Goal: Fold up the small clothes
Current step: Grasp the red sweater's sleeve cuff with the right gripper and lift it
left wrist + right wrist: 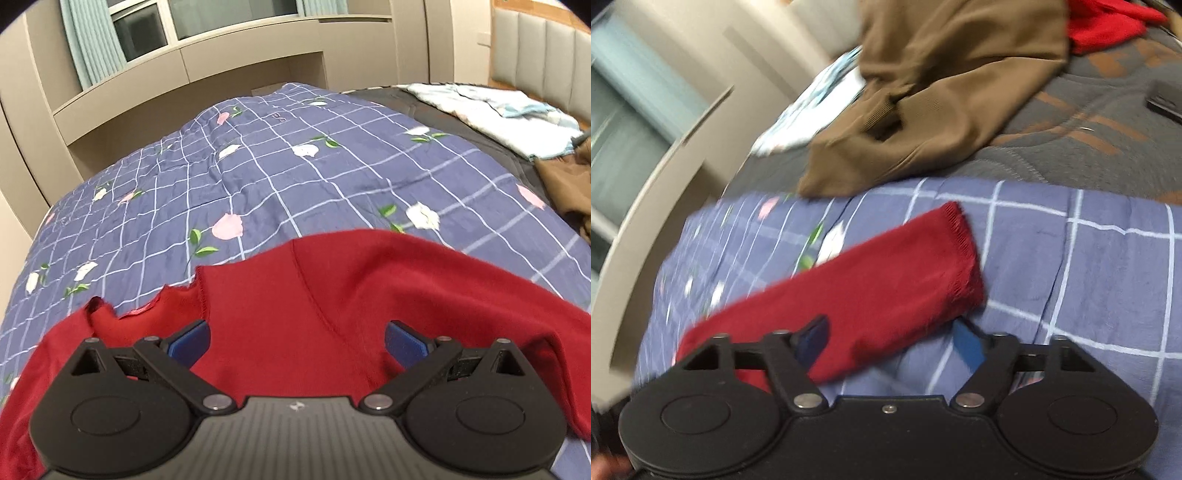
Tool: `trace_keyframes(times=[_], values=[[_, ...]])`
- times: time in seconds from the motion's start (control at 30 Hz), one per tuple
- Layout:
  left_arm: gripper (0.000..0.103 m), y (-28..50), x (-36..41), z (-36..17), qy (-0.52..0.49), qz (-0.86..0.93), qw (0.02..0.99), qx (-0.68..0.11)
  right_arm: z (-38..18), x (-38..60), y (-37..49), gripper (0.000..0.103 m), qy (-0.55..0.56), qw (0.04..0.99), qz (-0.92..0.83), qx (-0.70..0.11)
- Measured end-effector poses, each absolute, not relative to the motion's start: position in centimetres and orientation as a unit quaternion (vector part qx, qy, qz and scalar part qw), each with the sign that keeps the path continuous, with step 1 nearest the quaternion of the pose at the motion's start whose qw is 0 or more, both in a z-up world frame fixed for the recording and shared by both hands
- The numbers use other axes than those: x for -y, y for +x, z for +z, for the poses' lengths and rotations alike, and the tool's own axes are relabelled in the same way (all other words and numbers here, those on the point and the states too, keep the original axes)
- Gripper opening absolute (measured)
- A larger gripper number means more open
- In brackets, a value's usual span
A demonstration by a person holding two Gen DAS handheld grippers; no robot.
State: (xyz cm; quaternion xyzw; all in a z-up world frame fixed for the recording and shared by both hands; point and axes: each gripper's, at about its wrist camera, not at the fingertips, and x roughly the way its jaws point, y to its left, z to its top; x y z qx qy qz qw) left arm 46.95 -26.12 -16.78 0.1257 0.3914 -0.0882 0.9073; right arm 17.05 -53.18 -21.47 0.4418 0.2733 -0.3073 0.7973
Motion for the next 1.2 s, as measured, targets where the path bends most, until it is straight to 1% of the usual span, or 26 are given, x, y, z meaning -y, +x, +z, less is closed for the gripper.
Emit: trace_keyframes(times=[0.07,0.13,0.17,0.2,0.23,0.4,0.6,0.8,0.9,1.03,1.2], values=[[0.103,47.8,26.0,-17.4,0.11,-0.092,0.908,-0.395,-21.8,53.9,17.3,0.057,0.459,0.781,-0.332,-0.262],[0.103,48.6,26.2,-18.2,0.112,-0.093,0.9,-0.41,-21.8,54.4,17.6,0.029,0.461,0.769,-0.359,-0.259],[0.103,48.8,26.3,-18.5,0.12,-0.091,0.896,-0.417,-21.8,54.6,17.8,0.021,0.457,0.767,-0.367,-0.26],[0.103,49.0,26.5,-18.9,0.13,-0.091,0.892,-0.423,-21.6,54.8,17.9,0.011,0.454,0.767,-0.372,-0.258],[0.102,49.0,26.5,-19.0,0.136,-0.094,0.89,-0.426,-21.4,54.9,18.0,0.008,0.452,0.769,-0.373,-0.254],[0.102,48.7,25.5,-17.7,0.12,-0.114,0.893,-0.418,-18.0,55.5,19.0,0.007,0.432,0.801,-0.351,-0.221],[0.102,48.8,21.4,-12.6,0.064,-0.127,0.907,-0.397,-10.1,54.9,23.2,0.006,0.362,0.879,-0.267,-0.158],[0.103,48.2,14.1,-6.8,0.028,-0.111,0.925,-0.362,-1.5,52.2,29.8,0.006,0.266,0.948,-0.14,-0.1],[0.103,47.5,9.5,-4.6,0.005,-0.09,0.932,-0.351,1.4,48.8,33.7,0.006,0.223,0.968,-0.065,-0.095],[0.103,46.4,3.1,-3.1,-0.053,-0.065,0.933,-0.35,2.3,41.9,37.5,0.006,0.188,0.975,0.033,-0.115],[0.103,45.0,-4.1,-3.3,-0.128,-0.046,0.928,-0.347,-0.8,32.0,40.3,0.006,0.166,0.962,0.127,-0.178]])
